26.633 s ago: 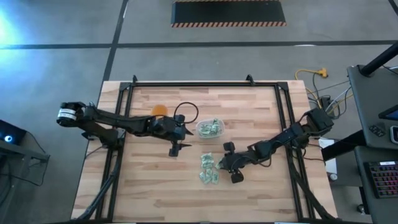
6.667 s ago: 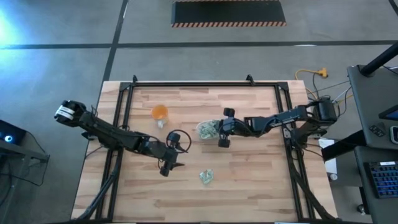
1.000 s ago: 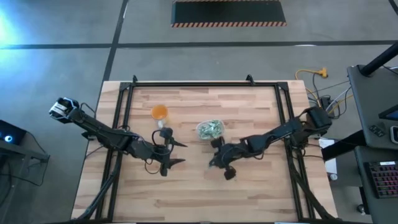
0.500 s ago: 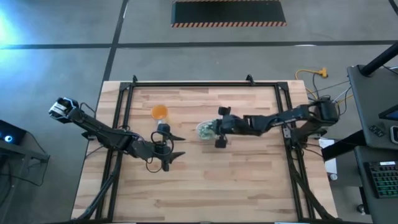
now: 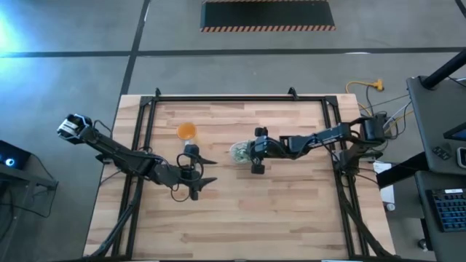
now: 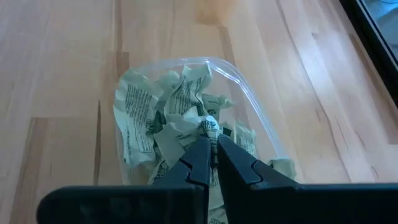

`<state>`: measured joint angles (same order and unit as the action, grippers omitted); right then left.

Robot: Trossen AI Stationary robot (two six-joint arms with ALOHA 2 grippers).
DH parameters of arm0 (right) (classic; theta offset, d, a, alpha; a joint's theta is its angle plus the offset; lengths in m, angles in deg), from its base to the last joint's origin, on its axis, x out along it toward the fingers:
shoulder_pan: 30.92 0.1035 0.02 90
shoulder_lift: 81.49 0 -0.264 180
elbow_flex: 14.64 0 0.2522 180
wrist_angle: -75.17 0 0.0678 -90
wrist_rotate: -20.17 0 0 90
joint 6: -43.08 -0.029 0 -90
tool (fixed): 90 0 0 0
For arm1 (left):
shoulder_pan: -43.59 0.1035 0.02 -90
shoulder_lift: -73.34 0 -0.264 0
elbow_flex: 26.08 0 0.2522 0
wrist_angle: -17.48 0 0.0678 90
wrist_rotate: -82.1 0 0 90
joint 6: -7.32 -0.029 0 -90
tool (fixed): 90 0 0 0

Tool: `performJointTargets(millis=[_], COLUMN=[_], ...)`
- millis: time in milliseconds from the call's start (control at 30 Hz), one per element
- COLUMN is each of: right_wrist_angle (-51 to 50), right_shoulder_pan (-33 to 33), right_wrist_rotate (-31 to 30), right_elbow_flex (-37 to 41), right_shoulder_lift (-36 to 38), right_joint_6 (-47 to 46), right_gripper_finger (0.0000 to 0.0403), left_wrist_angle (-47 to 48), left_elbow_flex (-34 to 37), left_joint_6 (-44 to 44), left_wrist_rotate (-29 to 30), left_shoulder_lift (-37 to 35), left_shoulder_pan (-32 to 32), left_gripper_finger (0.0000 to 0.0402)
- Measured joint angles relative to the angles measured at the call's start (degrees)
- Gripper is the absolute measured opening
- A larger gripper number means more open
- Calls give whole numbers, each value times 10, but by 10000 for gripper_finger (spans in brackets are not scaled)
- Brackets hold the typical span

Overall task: Pick and place Stevia / Truvia into bins
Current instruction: Put the stevia packet into the transparent bin, then return to Home Position

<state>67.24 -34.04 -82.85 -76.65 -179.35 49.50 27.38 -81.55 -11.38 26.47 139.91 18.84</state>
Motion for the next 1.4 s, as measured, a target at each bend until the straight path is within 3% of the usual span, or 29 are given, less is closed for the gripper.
performJointTargets(millis=[167,533,667,800,867,1000,1067,1200,1400], right_wrist_angle=[-4,-51,-76,-104,-105,-101,-90,-56,-37], right_shoulder_pan=[0,-1,5,20,29,42,44,44,43], right_wrist_rotate=[0,-2,-1,1,1,2,13,102,128], right_elbow_flex=[-1,-1,-1,1,4,19,36,88,174], right_shoulder_lift=[0,55,106,154,182,257,299,380,500], right_joint_6=[-12,-28,-59,-48,-33,-9,8,33,27], right_gripper_finger=[28,159,179,186,187,187,187,187,187], left_wrist_angle=[-1,-2,-6,-32,-31,-28,-32,-34,-49], left_elbow_flex=[0,-5,-9,-9,0,31,55,113,208], left_joint_6=[1,0,-1,6,9,-16,-17,-12,4], left_wrist_rotate=[0,10,42,146,170,103,28,-120,-136], left_shoulder_lift=[0,0,0,-9,-23,-94,-153,-274,-404], left_shoulder_pan=[0,0,0,1,2,28,51,112,164], left_gripper_finger=[250,250,250,250,250,250,250,250,250])
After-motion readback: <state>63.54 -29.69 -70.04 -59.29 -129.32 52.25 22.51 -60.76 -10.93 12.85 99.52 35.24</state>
